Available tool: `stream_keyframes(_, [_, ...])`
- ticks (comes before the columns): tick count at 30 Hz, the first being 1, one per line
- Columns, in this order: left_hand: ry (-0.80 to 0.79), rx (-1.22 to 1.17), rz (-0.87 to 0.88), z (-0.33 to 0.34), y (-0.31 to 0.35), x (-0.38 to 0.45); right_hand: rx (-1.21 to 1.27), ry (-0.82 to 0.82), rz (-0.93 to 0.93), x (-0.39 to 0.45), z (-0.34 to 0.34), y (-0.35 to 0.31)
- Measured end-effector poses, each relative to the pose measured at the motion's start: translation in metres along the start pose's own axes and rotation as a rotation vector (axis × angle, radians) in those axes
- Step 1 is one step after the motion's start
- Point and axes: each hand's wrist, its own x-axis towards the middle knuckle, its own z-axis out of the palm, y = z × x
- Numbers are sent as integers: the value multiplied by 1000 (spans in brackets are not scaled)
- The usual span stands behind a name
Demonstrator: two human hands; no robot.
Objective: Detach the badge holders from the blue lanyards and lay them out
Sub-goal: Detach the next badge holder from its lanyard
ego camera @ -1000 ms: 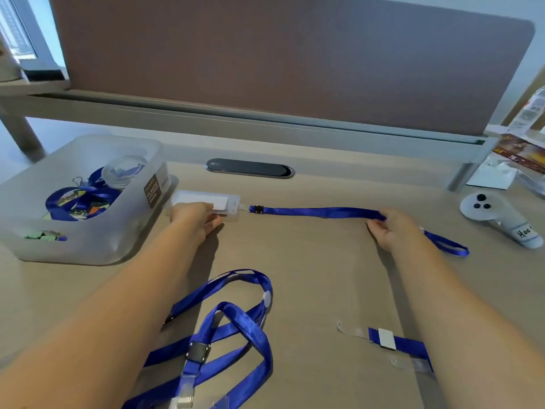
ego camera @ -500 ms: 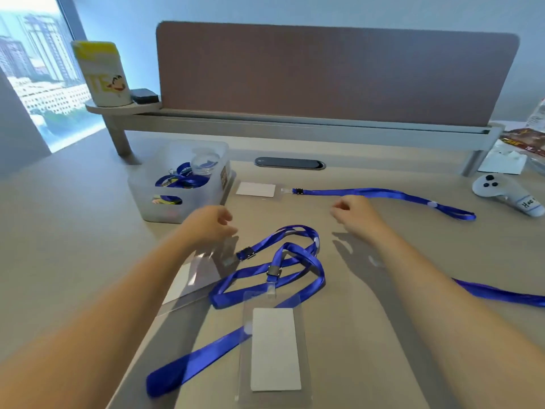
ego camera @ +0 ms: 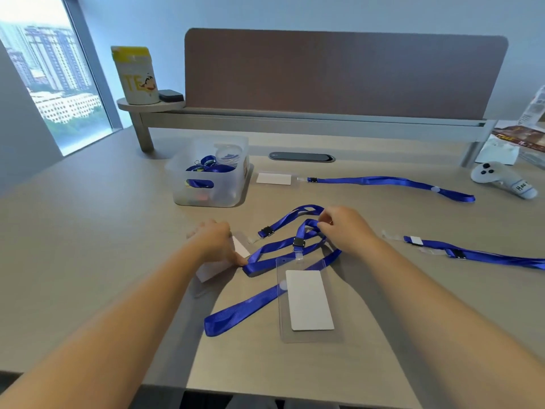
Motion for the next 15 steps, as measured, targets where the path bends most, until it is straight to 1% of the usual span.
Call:
stream_keyframes(2, [-1,-35,-43,-4,-1,-3,8,7,-8,-1,-1,-5])
stream_keyframes(3, [11,-69,-33,-6,0,-3,10,13,-16,-2,-3,-7])
stream_keyframes(6, [91,-149,82,-22,1,-4,25,37,-58,-2,-7,-17])
stream_keyframes(9, [206,-150,206,-45,5,-8,86,44,-138,0,-9,-29])
stream_keyframes(12, [295,-100,284,-63,10,-14,182,-34,-239,0,-7,-43])
stream_keyframes(15, [371,-57,338,-71,15,-19,231,-118,-289,1,-4,-53])
